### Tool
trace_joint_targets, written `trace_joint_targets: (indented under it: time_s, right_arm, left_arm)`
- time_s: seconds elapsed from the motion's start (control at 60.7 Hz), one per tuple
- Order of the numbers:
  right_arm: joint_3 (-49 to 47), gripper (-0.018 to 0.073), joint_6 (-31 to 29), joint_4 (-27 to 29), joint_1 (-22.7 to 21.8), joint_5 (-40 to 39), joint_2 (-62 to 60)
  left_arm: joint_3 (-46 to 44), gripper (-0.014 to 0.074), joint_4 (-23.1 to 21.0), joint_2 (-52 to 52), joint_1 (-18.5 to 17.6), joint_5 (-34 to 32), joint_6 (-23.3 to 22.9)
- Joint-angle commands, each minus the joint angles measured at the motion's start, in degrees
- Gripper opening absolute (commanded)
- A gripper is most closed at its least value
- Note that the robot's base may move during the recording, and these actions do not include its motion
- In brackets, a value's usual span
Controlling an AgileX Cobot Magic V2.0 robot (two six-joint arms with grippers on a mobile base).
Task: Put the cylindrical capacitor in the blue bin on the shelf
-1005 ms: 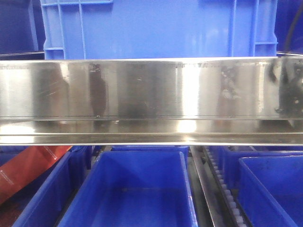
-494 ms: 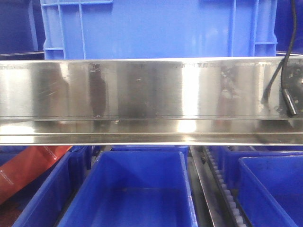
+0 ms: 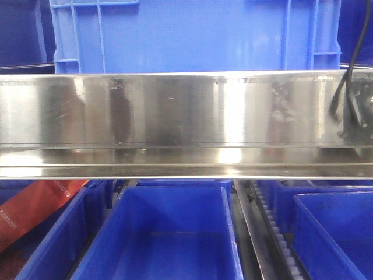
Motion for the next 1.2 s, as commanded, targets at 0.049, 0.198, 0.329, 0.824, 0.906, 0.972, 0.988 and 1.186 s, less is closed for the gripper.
trace_joint_targets:
  time_s: [0.049,0.198,0.329,0.824,0.906,0.972,0.988,1.186]
  right_arm:
    - [-0.4,0.0053,0.0,0.1,-1.4,0.4,-6.4]
    - [2.5,-0.0130,0.7,-0.2,-5.0,0.7,-13.1]
    - [11.5,-0.0158,0.7,-0.2,-8.8,-0.8,-21.2]
    - [62.3,-0.0158,0.7,-1.5,-10.4,-20.6,-59.7]
    - [68.3,-0.0158,0.8,-1.8,-10.4,-21.9,-66.2]
    - [72.3,-0.0158,1.7,-2.2,-10.4,-22.2,-71.8]
    - [73.2,-0.0158,2.3,-2.5,-10.4,-22.4,-73.2]
    - [76.9,-0.0158,12.0,-12.8,-10.4,-21.3,-83.2]
  left_arm:
    - [0.1,-0.0093,-0.7,-0.2,0.2,-0.8,-0.6]
    - [0.1,-0.0093,-0.6,-0.2,0.2,-0.8,-0.6]
    - [0.1,-0.0093,-0.4,-0.2,0.2,-1.3,-0.6]
    - [0.2,-0.0093,5.8,-0.1,0.2,-9.7,-0.6]
    - [0.2,-0.0093,6.7,0.1,0.2,-9.8,-0.6]
    - [0.7,-0.0093,6.7,0.1,0.2,-9.9,-0.6]
    - [0.8,-0.0093,6.7,0.1,0.2,-9.9,-0.6]
    - [3.2,-0.0093,6.7,0.1,0.2,-9.8,-0.6]
